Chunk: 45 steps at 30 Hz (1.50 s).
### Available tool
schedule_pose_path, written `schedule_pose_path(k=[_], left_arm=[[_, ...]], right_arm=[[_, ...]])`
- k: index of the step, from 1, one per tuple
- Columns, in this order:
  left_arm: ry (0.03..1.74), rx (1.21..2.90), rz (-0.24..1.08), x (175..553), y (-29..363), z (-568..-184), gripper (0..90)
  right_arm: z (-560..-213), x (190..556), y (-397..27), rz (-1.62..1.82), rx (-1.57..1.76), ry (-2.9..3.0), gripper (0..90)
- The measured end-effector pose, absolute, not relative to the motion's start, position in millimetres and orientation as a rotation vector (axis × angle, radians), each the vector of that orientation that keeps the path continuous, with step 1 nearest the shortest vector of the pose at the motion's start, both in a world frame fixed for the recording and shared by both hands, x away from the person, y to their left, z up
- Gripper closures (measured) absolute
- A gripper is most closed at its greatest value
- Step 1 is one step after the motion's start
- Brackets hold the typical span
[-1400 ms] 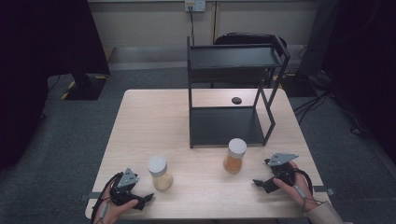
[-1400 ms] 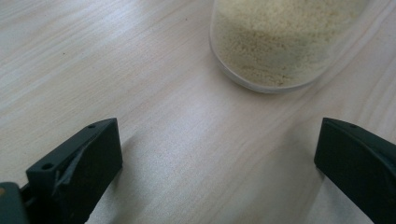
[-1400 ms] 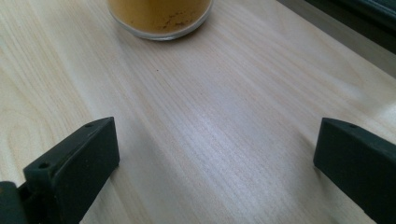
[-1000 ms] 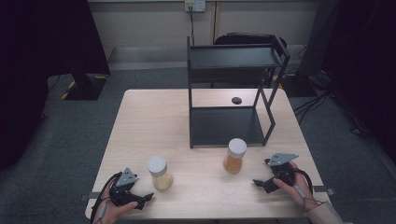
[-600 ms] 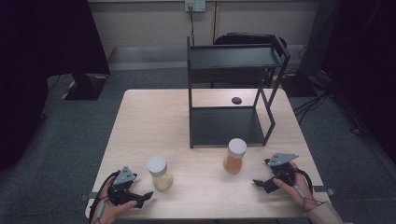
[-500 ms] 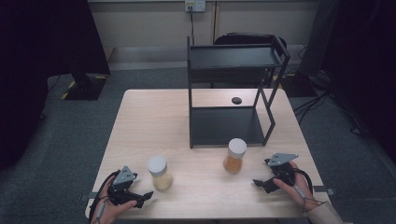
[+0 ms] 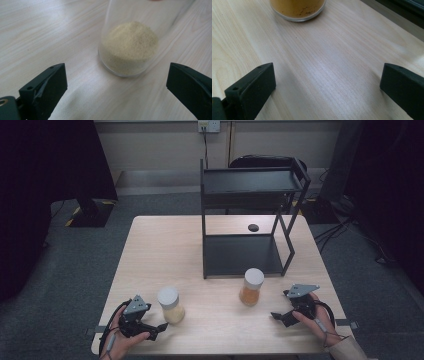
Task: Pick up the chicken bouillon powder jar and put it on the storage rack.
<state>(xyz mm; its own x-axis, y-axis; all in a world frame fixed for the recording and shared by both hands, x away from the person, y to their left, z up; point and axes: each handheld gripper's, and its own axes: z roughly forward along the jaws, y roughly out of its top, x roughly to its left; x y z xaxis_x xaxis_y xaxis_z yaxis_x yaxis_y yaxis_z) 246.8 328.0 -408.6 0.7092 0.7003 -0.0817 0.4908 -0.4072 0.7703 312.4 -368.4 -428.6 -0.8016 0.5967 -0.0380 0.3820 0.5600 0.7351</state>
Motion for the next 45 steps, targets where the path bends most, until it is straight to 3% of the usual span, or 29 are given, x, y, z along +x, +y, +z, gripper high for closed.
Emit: schedule_pose_path(k=[35,45], left_arm=[[0.855,2.036,0.331,264.0,308.1,-389.2,3.3],[0.839,2.023,0.322,270.4,299.3,-391.1,11.6]], right_arm=[[-428.6,312.4,-368.5,1.084,0.81,2.514,0.0],[-428.6,312.4,-368.5,1.084,0.809,2.514,0.0]])
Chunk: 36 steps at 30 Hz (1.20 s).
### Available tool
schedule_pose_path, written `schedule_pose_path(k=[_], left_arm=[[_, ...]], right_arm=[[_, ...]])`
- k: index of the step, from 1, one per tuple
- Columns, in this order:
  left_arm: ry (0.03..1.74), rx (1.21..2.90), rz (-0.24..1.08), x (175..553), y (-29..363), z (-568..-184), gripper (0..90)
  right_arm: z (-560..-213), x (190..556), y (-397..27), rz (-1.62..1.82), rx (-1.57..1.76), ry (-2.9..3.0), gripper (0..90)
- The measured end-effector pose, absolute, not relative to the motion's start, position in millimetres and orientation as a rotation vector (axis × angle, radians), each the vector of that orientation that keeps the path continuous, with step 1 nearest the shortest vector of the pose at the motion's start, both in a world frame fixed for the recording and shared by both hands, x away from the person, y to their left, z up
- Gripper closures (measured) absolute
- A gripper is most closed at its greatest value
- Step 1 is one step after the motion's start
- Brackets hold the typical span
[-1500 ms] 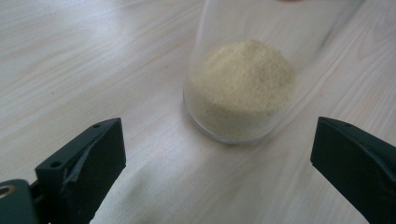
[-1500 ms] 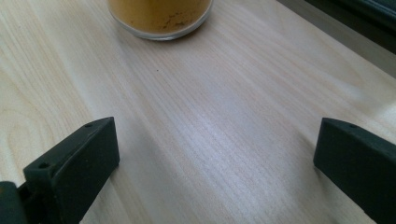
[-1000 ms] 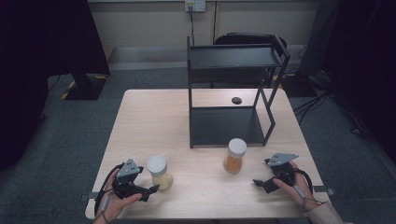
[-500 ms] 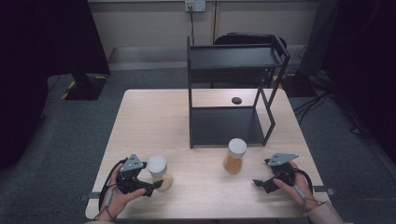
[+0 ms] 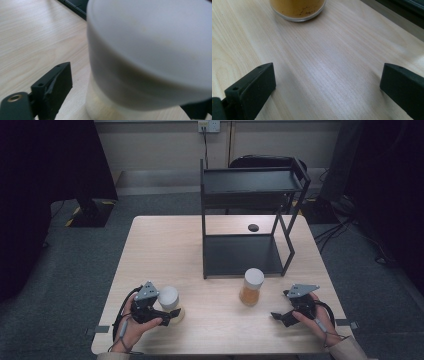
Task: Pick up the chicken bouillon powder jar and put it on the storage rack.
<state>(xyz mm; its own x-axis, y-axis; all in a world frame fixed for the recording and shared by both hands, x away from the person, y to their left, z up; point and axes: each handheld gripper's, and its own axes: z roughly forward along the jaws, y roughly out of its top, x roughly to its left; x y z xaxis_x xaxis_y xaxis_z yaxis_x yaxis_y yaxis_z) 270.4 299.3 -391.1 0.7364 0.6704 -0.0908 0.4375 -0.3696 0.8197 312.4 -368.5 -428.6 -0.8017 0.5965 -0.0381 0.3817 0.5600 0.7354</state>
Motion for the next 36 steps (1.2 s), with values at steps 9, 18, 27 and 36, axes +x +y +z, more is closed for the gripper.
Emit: schedule_pose_path(k=[9,18,27,36], left_arm=[[0.806,2.028,0.348,272.6,289.2,-389.6,28.2],[0.791,2.063,0.401,268.5,280.4,-384.1,34.1],[0.799,2.078,0.364,279.7,272.3,-374.7,34.6],[0.778,2.073,0.309,296.7,255.9,-363.0,34.7]], right_arm=[[-428.6,312.4,-368.5,1.084,0.809,2.514,0.0],[-428.6,312.5,-368.5,1.084,0.809,2.514,0.0],[-428.6,312.5,-368.5,1.084,0.809,2.514,0.0],[-428.6,312.5,-368.5,1.084,0.809,2.514,0.0]])
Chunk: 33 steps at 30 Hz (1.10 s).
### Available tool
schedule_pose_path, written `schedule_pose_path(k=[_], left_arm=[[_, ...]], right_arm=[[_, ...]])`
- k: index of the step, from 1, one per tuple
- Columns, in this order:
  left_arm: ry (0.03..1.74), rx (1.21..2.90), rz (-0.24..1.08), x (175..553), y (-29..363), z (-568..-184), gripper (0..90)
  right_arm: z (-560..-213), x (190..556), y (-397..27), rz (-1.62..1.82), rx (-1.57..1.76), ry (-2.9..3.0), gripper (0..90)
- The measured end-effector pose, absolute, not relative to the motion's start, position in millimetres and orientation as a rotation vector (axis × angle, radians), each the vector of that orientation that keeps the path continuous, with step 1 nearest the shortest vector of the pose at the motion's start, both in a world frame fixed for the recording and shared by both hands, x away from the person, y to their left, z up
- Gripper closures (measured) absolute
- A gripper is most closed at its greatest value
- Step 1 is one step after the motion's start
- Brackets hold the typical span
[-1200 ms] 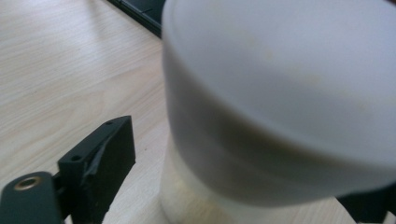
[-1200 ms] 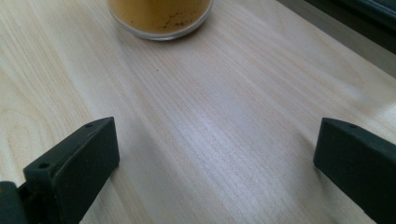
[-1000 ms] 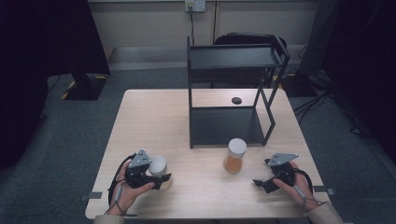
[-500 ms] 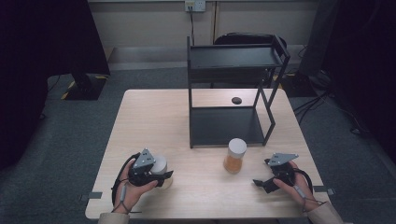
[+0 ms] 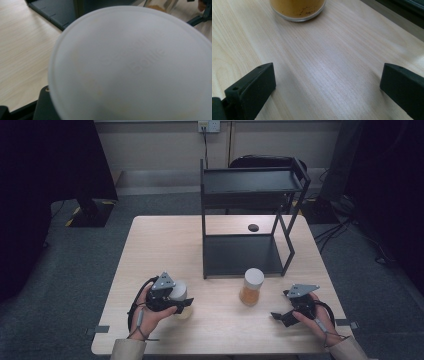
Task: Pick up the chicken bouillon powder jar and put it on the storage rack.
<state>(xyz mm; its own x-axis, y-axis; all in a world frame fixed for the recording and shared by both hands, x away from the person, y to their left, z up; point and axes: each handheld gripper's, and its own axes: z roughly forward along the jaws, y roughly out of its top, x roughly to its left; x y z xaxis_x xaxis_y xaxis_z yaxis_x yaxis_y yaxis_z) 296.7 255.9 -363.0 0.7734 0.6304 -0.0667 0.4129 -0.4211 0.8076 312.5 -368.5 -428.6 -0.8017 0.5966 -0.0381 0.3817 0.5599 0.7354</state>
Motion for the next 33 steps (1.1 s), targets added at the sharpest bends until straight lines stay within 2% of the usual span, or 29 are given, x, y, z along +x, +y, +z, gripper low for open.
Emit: schedule_pose_path(k=[33], left_arm=[[0.713,2.111,0.279,350.4,193.1,-316.3,34.9]], right_arm=[[-428.6,312.5,-368.5,1.084,0.809,2.514,0.0]])
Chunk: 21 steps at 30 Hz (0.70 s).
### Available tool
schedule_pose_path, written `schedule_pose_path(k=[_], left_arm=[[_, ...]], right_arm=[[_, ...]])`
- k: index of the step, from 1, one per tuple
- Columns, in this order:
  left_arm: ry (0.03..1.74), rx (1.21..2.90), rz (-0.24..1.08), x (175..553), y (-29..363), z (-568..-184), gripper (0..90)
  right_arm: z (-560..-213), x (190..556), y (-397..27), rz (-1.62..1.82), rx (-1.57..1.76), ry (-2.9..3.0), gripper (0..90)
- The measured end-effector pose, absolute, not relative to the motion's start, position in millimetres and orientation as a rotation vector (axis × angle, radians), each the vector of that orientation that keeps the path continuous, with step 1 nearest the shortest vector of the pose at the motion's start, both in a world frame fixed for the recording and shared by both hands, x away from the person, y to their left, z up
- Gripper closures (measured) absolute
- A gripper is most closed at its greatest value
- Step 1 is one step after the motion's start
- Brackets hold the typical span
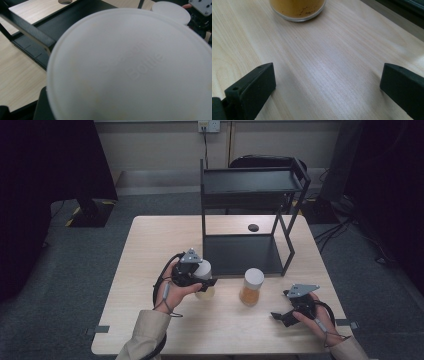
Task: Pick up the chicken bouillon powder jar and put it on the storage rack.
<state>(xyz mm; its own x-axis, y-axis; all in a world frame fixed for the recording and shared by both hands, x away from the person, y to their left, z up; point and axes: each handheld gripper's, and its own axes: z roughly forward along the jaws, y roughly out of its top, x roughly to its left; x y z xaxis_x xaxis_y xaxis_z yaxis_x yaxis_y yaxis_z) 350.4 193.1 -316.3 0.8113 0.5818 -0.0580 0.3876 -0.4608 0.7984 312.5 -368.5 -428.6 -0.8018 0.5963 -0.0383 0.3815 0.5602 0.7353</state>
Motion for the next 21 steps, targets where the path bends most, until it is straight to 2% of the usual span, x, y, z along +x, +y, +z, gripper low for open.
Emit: schedule_pose_path(k=[21], left_arm=[[0.688,2.119,0.272,377.4,164.3,-273.1,35.0]], right_arm=[[-428.6,312.5,-368.5,1.085,0.81,2.513,0.0]])
